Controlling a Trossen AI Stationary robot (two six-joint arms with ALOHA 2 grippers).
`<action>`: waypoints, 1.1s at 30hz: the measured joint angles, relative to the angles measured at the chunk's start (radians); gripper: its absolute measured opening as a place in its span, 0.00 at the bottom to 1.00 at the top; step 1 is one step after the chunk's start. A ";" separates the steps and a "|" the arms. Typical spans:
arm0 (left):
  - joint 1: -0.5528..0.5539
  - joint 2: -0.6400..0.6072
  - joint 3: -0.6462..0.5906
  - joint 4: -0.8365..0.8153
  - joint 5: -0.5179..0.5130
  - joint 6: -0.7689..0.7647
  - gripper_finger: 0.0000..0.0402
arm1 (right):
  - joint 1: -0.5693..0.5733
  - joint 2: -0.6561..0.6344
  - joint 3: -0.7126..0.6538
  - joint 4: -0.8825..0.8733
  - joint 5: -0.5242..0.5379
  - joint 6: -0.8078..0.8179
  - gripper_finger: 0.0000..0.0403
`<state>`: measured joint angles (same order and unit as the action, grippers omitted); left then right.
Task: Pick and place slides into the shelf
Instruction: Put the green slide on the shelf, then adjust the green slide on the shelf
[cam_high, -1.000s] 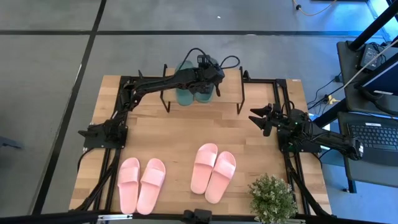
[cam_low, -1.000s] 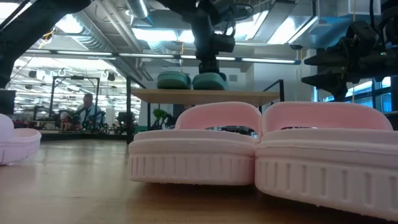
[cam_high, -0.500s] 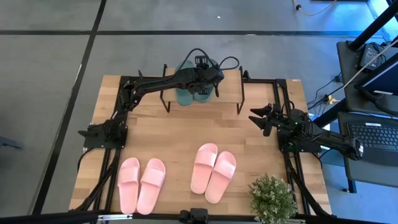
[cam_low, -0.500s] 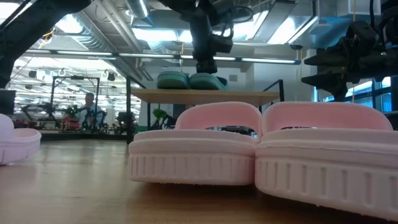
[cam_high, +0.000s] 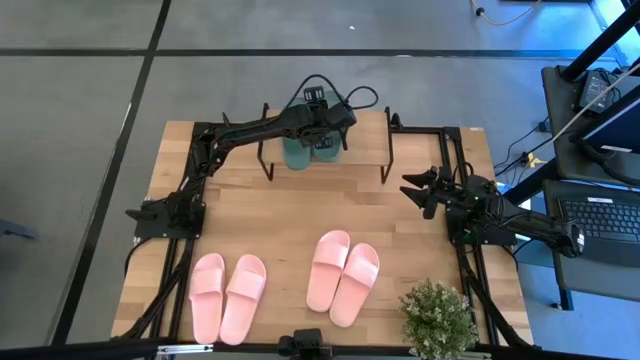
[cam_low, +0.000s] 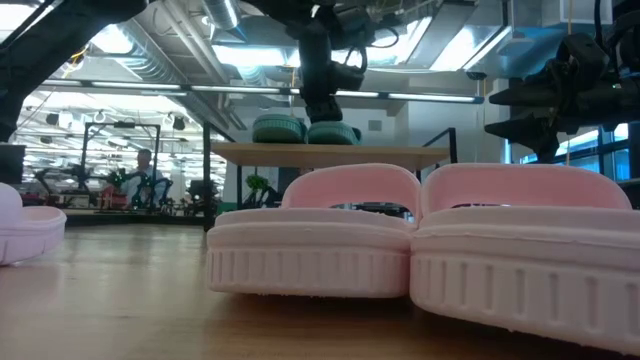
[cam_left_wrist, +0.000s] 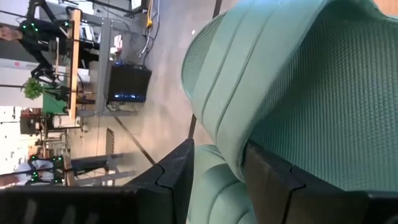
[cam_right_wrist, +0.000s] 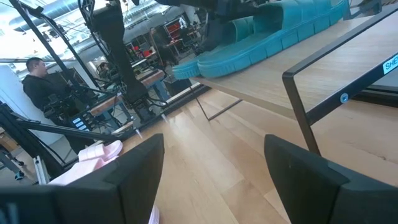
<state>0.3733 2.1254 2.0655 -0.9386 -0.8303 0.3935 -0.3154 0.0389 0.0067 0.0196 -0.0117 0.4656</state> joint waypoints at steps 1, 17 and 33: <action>0.000 0.000 0.000 0.000 0.000 0.000 0.31 | 0.000 0.000 0.000 0.000 0.000 0.000 0.69; -0.046 0.000 0.000 -0.067 0.074 -0.025 0.31 | 0.000 0.000 0.000 0.000 0.000 0.001 0.69; -0.059 -0.200 0.000 -0.154 0.472 -0.047 0.31 | 0.000 0.013 0.000 -0.002 -0.001 -0.005 0.69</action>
<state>0.3140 1.9259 2.0655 -1.0927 -0.3580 0.3469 -0.3153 0.0514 0.0067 0.0181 -0.0123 0.4607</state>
